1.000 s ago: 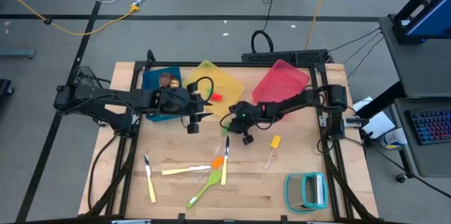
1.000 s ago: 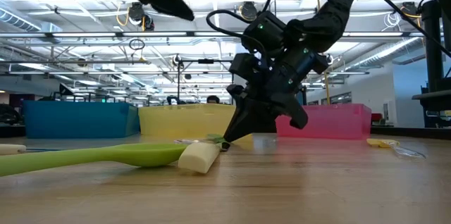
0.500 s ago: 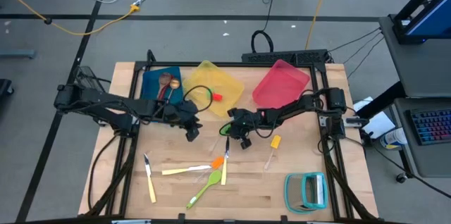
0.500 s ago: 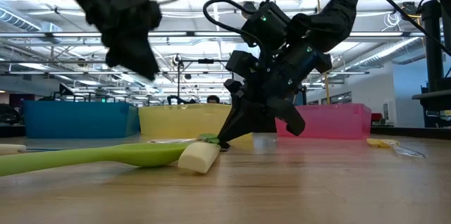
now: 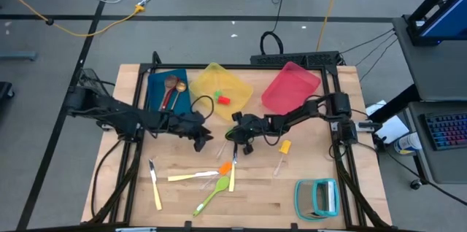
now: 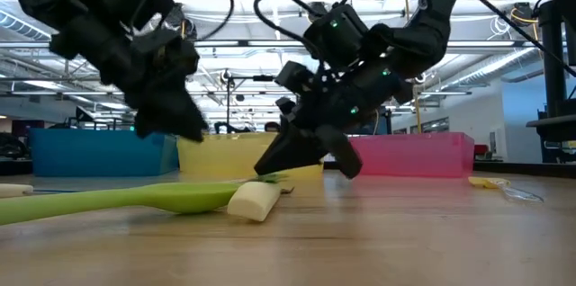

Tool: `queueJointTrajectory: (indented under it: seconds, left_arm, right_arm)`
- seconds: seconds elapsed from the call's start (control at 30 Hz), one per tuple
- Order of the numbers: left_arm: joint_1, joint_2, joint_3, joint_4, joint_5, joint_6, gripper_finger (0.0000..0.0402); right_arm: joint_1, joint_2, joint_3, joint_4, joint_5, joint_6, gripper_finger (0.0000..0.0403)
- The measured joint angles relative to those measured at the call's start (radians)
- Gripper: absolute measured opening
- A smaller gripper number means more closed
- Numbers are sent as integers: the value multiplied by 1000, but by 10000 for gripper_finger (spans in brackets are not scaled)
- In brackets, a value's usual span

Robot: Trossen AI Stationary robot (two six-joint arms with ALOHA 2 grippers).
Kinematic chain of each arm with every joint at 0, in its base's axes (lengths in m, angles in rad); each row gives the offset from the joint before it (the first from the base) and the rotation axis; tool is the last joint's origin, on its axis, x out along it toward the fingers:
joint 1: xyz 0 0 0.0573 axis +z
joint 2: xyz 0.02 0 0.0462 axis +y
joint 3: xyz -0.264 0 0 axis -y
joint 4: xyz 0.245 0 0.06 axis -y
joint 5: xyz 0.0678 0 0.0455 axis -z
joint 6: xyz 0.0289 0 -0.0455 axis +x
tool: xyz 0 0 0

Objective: Pick & Place Kitchen Items
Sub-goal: Put the green spatula into the yellow bin

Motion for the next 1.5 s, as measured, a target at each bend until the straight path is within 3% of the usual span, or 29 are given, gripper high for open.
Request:
queueJointTrajectory:
  seconds: [0.37, 0.73, 0.83, 1.0, 1.23, 1.5]
  left_arm:
    - [23, 209, 2, 261, 171, -3, 157]
    - [53, 210, 2, 240, 219, -1, 157]
    - [72, 190, 1, 217, 297, -28, 157]
    - [100, 127, 2, 172, 407, -45, 157]
    - [120, -34, 1, 73, 397, 24, 157]
    - [120, -200, 2, 7, 370, 92, 157]
  right_arm:
    - [0, 13, 1, 50, 81, -5, 0]
    - [40, -65, 0, 28, 72, -91, 20]
    - [50, -74, 0, 30, 68, -95, 46]
    - [46, -62, 3, 63, -28, -60, 104]
    - [39, -23, 50, 71, -135, -34, 163]
    - [39, 74, 201, -110, -165, -34, 171]
